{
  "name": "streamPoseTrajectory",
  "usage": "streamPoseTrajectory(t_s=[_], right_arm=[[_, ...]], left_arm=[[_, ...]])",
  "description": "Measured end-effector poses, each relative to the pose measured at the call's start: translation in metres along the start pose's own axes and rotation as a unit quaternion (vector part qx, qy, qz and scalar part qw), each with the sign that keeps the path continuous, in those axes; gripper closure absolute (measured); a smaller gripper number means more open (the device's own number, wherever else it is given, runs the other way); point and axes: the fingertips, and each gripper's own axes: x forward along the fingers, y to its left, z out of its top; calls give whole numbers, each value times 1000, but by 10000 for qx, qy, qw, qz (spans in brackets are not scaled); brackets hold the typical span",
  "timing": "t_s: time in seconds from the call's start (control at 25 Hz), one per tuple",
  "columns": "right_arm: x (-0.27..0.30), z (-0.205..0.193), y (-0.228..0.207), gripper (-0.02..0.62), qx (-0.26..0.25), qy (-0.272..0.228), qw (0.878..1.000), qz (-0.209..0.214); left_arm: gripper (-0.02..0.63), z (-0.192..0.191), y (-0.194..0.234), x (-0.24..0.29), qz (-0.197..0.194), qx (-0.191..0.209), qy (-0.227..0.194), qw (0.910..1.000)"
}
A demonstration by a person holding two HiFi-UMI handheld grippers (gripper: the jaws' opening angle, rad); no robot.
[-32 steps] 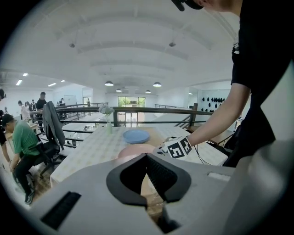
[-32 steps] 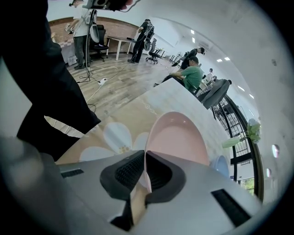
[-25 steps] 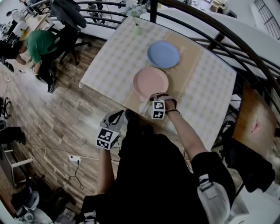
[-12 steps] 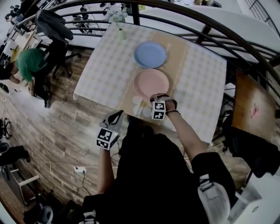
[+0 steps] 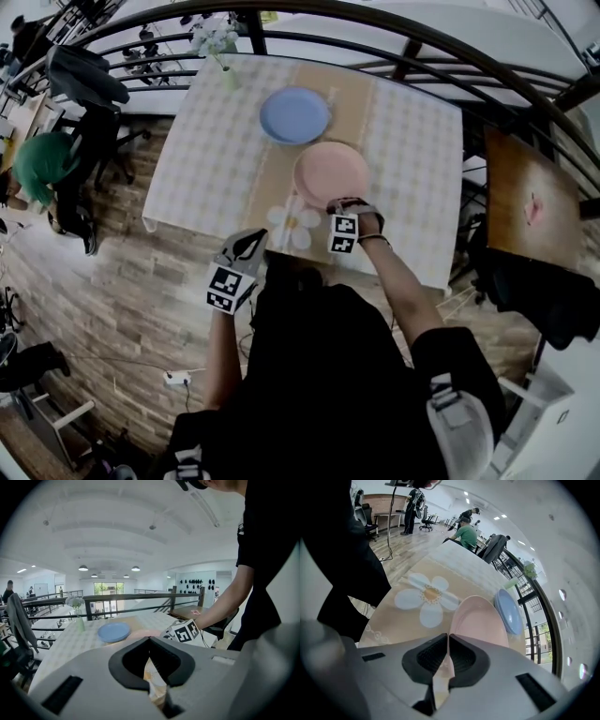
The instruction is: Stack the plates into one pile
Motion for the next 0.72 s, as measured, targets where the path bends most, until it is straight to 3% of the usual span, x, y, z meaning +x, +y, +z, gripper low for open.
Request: streamPoseTrajectory(t_s=[0.72], right_arm=[[-12, -15, -53, 580, 454, 267, 9973, -507]], left_arm=[[606, 18, 40, 15, -283, 172, -74, 9994]])
